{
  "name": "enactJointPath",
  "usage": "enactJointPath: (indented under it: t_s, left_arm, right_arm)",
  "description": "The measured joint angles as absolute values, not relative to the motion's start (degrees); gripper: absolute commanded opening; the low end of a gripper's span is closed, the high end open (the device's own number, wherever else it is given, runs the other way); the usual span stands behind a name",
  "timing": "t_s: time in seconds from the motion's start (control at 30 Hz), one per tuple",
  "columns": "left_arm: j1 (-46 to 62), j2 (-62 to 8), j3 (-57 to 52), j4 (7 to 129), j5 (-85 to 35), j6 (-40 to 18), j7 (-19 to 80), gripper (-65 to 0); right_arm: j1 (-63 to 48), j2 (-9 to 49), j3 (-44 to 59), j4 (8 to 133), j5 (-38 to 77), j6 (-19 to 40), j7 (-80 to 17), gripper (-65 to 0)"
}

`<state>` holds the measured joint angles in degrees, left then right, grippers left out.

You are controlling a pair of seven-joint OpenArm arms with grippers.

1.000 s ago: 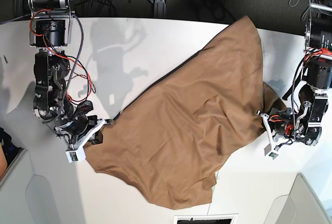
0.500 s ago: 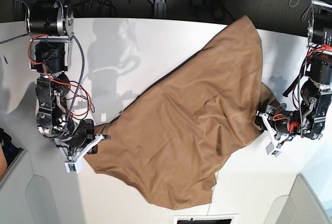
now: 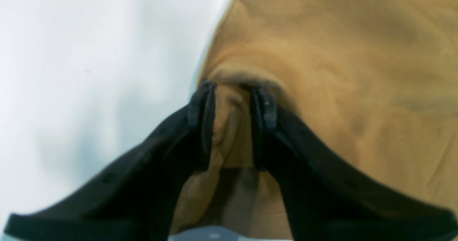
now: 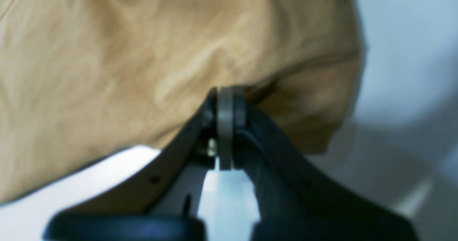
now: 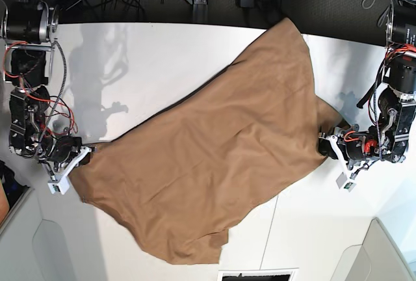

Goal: Layout the t-shirt on the table in an organized manner, then fold the t-shirt properly
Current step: 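Drag the shirt with both grippers to spread it flat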

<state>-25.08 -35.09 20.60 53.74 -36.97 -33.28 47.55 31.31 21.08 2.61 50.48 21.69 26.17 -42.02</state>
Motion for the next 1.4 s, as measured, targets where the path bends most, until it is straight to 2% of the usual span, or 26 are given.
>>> enactJointPath:
  t_s: [0.2,0.43,0.7,0.87,1.1,1.17,1.23,1.4]
  left_arm:
    - [-27.07,-31.70,20.58,53.47,-34.39,-32.51,47.53,-46.1]
    - [-30.76,-24.23,21.10,53.12,-28.88,-32.21,47.09,-46.1]
    - [-32.58,-21.76,21.17,52.80,-24.29,-32.49,46.85,-46.1]
    - [-33.06,-26.81,21.52,56.58,-36.58,-32.86,49.82,-46.0]
    - [-30.70,-35.75,21.32,68.45,-50.22,-38.76,55.68,-45.9]
    - [-27.64,-36.99,21.54,71.53,-52.34,-39.16,55.81,-45.9]
    - [-23.68,-38.89,21.69,74.61,-54.46,-39.51,55.94,-46.0]
    - [-13.45,-40.73,17.61,84.97,-58.00,-39.48,56.34,-46.1]
  right_arm:
    - [27.64,25.96,2.61,54.02,30.11,28.99,-47.42,-65.0]
    - [16.05,32.32,2.68,65.73,33.28,28.93,-46.94,-65.0]
    - [8.91,31.77,6.94,75.44,35.97,28.80,-47.86,-65.0]
    - [6.59,32.05,13.28,83.85,37.98,30.22,-48.42,-65.0]
    - [4.93,31.88,15.00,86.61,37.17,30.22,-51.07,-65.0]
    - [4.99,31.92,15.05,86.06,36.38,29.82,-49.60,-64.8]
    - [5.08,31.86,15.03,84.60,34.50,29.80,-45.82,-59.3]
    - [6.96,30.09,15.14,78.28,29.54,26.57,-37.45,-59.1]
